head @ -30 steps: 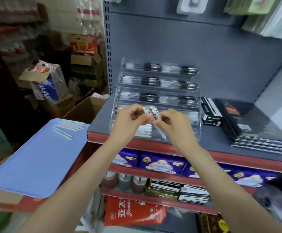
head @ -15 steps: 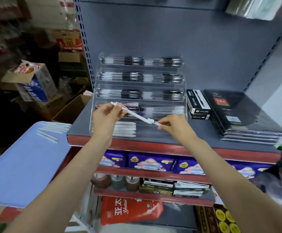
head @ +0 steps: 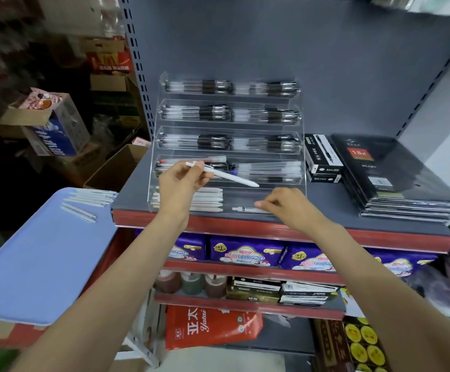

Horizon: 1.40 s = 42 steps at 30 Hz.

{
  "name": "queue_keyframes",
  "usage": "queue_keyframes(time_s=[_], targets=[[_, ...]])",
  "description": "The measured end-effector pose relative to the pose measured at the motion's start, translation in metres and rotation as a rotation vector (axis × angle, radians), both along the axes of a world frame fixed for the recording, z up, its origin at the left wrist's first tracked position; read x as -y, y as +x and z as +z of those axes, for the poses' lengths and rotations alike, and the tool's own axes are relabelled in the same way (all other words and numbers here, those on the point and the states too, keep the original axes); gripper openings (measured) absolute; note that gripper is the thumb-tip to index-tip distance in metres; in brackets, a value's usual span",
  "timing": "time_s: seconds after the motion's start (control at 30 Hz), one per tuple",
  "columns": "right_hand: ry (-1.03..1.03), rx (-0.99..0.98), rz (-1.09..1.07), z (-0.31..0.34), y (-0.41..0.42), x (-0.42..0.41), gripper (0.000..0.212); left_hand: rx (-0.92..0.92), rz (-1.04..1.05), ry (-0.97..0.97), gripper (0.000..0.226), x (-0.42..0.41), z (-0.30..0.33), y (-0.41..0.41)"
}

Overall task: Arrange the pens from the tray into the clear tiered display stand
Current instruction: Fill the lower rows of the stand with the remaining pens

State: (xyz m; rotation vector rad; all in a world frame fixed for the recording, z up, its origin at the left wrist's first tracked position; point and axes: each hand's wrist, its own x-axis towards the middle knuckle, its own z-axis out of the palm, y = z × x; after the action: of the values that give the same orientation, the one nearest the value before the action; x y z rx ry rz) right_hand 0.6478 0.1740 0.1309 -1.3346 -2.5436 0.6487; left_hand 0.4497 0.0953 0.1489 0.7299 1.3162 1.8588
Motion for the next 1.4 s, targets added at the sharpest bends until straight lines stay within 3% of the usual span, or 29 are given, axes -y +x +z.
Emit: queue_keyframes(time_s=[0.2, 0.33, 0.43, 0.53, 0.6, 0.73, 0.87, 1.1, 1.3, 1.4], targets=[[0.03, 0.063, 0.038, 0.007, 0.009, 0.006, 0.025, 0.007, -0.045, -0.041, 0.016, 0.0, -0.004, 0.007], [0.031, -0.105, -0.041, 0.018, 0.026, 0.003, 0.027, -0.038, -0.086, -0.091, 0.014, -0.002, -0.01, 0.015], [0.174, -0.19, -0.127, 0.021, 0.038, 0.002, 0.023, -0.134, -0.153, -0.133, 0.014, -0.009, -0.015, 0.03], [0.242, -0.252, -0.291, 0.014, 0.048, 0.0, 0.027, -0.349, -0.211, -0.175, 0.016, -0.02, -0.022, 0.043], [0.143, -0.264, -0.348, 0.008, 0.053, -0.002, 0.039, -0.571, -0.226, -0.212, 0.015, -0.026, -0.026, 0.047], [-0.086, -0.304, -0.314, 0.0, 0.055, 0.001, 0.05, -1.093, -0.282, -0.265, 0.02, -0.032, -0.028, 0.045], [-0.129, -0.37, -0.326, -0.006, 0.057, 0.0, 0.049, -1.391, -0.394, -0.318, 0.027, -0.037, -0.028, 0.046], [-0.154, -0.42, -0.35, -0.009, 0.058, 0.002, 0.047, -1.498, -0.633, -0.362, 0.036, -0.04, -0.032, 0.051], [-0.085, -0.397, -0.387, -0.01, 0.055, 0.007, 0.044, -1.487, -0.604, -0.337, 0.034, -0.038, -0.031, 0.053], [0.035, -0.39, -0.432, -0.007, 0.048, 0.014, 0.045, -1.375, -0.481, -0.221, 0.028, -0.032, -0.024, 0.054]])
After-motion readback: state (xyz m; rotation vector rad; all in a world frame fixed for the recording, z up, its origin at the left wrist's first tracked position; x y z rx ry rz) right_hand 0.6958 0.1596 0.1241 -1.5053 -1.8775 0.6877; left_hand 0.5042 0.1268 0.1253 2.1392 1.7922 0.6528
